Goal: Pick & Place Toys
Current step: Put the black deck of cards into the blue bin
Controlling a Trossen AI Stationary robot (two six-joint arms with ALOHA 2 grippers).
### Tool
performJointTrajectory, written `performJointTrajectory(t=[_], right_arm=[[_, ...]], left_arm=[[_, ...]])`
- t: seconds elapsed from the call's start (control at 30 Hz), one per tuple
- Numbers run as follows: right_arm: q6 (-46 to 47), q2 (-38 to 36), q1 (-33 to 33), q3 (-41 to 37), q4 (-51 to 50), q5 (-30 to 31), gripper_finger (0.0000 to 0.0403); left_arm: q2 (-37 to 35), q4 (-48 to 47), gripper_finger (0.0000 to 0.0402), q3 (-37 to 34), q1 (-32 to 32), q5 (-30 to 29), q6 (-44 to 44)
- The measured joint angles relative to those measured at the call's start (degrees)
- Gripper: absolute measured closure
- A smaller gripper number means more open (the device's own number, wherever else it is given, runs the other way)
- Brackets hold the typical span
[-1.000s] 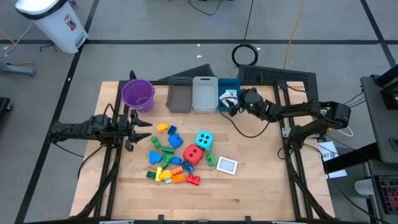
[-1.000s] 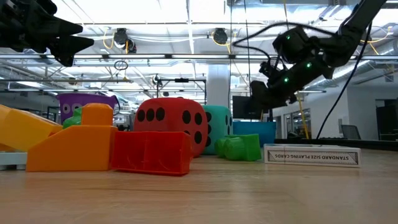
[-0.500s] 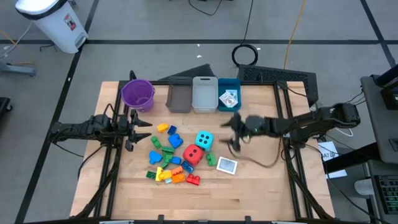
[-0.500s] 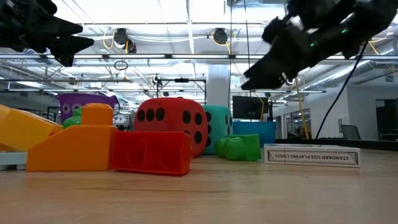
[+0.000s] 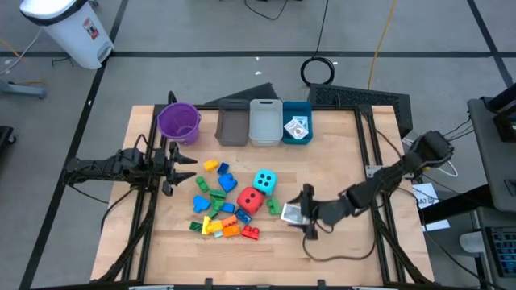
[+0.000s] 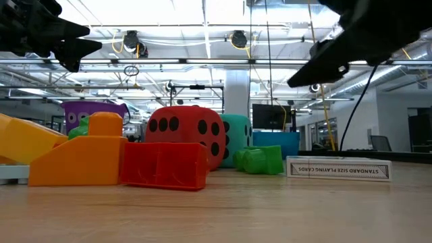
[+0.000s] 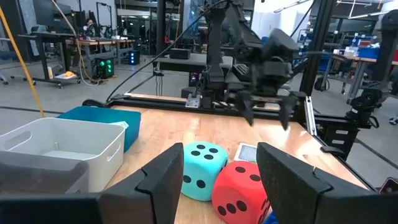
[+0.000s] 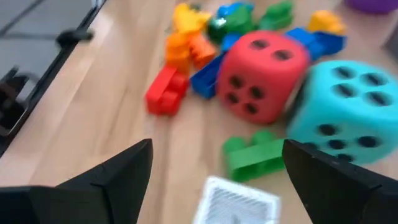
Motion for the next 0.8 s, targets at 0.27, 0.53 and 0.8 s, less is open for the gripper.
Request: performJointTrajectory(t=[0.27,0.53,0.8], right_arm=[[6.43,5.74,2.17,1.5,-8.1,1.68,0.0074],[11.29,9.3,1.3,1.51,-11.72,2.46,0.0074],[11.42,13.6,0.32,1.58,-11.42,2.36,0.0074]], left_arm=[[-0.01,-0.05,0.0192,-0.02,-0.02,-0.01,0.0],[0.01,-0.01,0.0192,-0.01,-0.01,-0.01,0.0],[0.0,-0.1,0.0192,-0.02,0.0,-0.01,0.0]])
